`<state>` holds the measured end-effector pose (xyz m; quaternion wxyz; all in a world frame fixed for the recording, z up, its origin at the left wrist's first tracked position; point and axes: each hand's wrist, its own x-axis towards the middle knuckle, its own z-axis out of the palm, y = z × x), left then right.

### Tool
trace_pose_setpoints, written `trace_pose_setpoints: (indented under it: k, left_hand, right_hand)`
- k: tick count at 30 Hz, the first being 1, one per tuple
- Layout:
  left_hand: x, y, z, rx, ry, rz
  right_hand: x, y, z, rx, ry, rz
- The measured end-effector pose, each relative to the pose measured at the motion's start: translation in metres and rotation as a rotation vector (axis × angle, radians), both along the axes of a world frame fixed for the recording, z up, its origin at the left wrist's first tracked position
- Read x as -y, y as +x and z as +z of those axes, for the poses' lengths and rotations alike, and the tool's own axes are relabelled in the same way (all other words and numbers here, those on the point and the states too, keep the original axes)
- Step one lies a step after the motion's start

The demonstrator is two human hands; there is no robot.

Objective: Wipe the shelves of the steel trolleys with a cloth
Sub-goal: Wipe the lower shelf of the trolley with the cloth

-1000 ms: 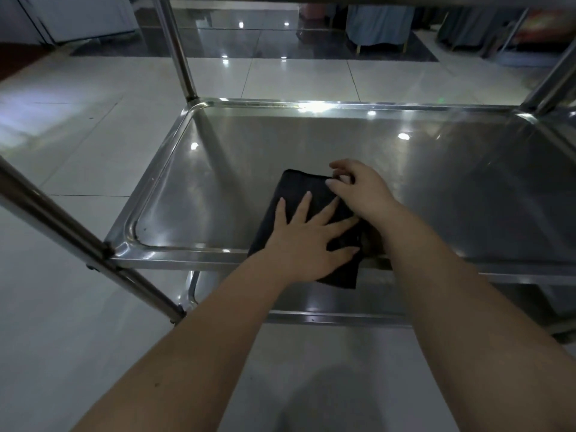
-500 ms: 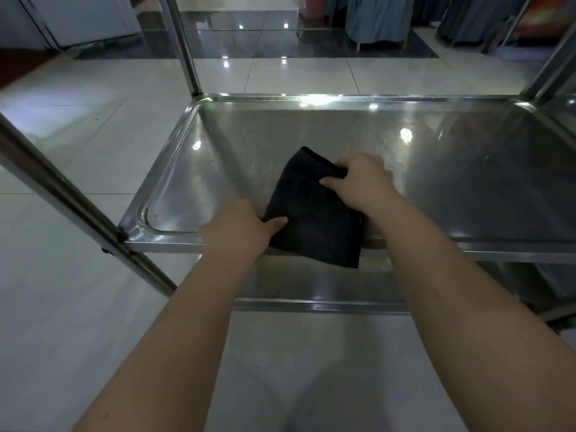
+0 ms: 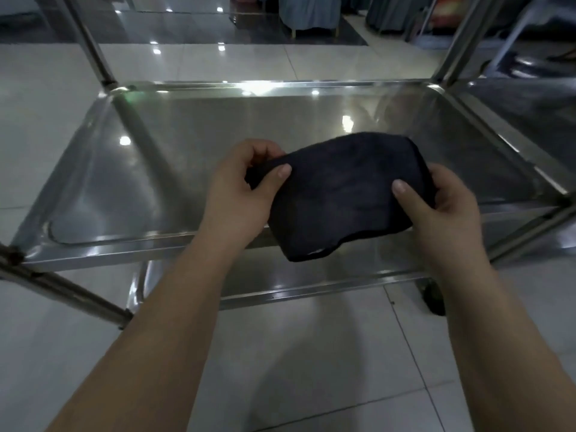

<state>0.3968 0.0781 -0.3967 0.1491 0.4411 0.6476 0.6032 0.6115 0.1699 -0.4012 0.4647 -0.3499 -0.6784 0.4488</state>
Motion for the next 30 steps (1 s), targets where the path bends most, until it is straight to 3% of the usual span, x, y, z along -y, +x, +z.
trace_pose_setpoints:
  k: [5, 8, 10, 12, 17, 25, 30]
  left_hand:
    - [-0.004, 0.066, -0.015, -0.003, 0.058, -0.231]
    - [-0.008, 0.106, -0.027, -0.295, 0.055, -0.43]
    - [-0.011, 0.132, -0.044, -0.445, 0.004, -0.578]
    - [-0.012, 0.145, -0.06, -0.508, -0.063, -0.659]
    - [-0.011, 0.157, -0.116, -0.573, -0.231, -0.687]
    - [-0.02, 0.162, -0.212, -0.247, -0.465, -0.477]
    - [-0.068, 0.187, -0.262, 0.024, -0.537, -0.275]
  right_hand:
    - [0.014, 0.091, -0.037, 0.004, -0.232, 0.017]
    - [0.019, 0.135, -0.077, 0.176, -0.426, -0.057]
    - [0.025, 0.149, -0.104, 0.338, -0.336, -0.085]
    - [0.027, 0.15, -0.129, 0.4, -0.186, 0.025]
    - [0.03, 0.159, -0.189, 0.411, -0.253, 0.045]
    - [0.009, 0.199, -0.226, 0.24, -0.478, -0.158]
    - [-0.073, 0.171, -0.211, 0.46, -0.152, -0.254]
